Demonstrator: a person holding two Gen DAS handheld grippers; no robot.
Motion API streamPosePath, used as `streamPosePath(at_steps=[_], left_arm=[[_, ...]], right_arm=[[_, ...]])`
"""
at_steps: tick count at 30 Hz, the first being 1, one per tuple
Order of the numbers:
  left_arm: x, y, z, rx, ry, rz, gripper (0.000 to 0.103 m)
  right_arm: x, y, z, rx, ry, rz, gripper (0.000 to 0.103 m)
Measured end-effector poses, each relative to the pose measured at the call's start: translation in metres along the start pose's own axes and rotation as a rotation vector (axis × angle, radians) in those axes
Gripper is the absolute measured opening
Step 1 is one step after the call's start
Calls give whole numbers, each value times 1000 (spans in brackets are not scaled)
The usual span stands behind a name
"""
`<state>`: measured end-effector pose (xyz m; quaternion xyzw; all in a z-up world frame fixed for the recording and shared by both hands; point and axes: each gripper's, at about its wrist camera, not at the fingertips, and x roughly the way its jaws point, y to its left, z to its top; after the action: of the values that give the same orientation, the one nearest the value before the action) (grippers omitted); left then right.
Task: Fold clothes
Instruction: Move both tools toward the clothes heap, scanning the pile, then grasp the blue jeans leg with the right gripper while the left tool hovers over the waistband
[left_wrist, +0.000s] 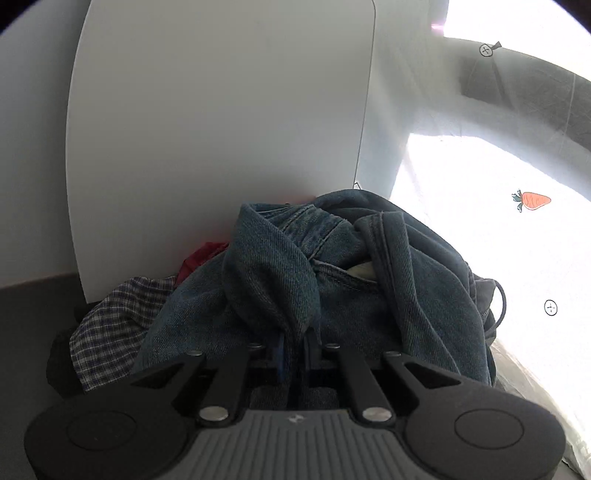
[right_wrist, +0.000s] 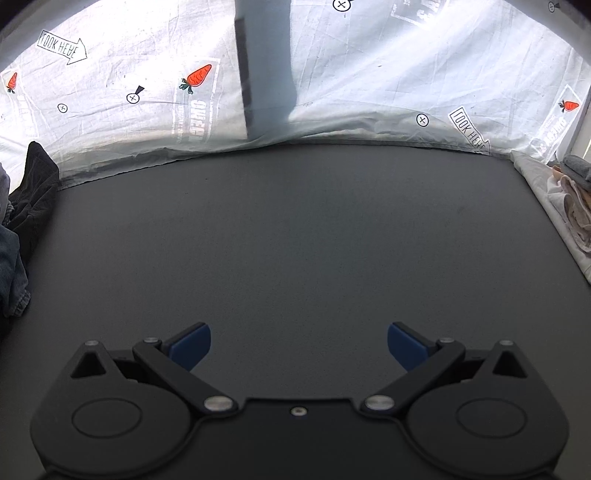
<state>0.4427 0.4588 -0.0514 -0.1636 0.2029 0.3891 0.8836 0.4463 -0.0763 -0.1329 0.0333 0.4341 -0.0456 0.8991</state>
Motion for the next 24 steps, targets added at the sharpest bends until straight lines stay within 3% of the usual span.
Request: streamPosePath(at_steps=[4,7,9,12,18,19,21,24], left_arm=[[-80,-61,-20,229,-67,-250,7],[-139,-110,-40,275,-52,-496,7],[-176,-150,-58,303,-21,-662,7],[-220,-204,-92,363,19,-820,7],[-324,-296,-167,529,140,-1287,0],[-335,-309,-185,555,174,-1301,6],[-352,-327,-218,598,232,-1308,6],[-353,-319,-242,607,315,-1275,13]], right_arm=[[4,-8,1,26,0,3,103],[2,-19,1,55,-21,26,103],[-5,-27,1,62,-52,41,103],[-27,-51,4,89,-111,40,103],[-68,-131,0,230,-165,-77,103],[-73,-146,-4,255,-164,-100,103],[-83,-169,-11,293,-164,-122,103],[-96,-192,-21,306,-169,-149,103]])
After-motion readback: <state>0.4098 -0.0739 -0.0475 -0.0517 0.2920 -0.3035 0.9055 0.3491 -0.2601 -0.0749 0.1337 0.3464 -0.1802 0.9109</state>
